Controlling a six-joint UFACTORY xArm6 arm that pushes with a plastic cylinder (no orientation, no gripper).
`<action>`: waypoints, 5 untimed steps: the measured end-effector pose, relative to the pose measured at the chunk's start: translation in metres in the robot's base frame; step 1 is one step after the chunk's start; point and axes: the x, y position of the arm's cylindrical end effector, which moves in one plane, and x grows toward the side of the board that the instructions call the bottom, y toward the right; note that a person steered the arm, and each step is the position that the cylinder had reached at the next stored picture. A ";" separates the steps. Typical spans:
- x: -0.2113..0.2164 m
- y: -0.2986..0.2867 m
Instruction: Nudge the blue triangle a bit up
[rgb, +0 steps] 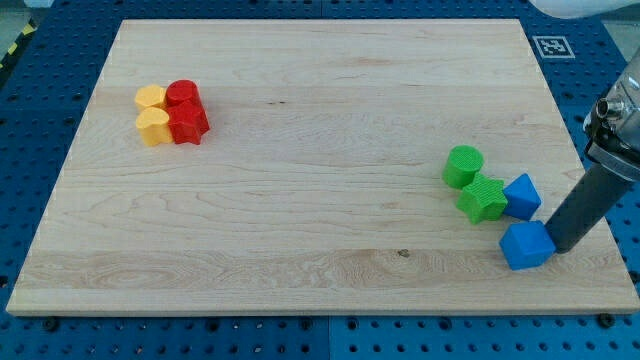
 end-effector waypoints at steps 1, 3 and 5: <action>0.010 0.002; 0.014 0.002; 0.000 -0.012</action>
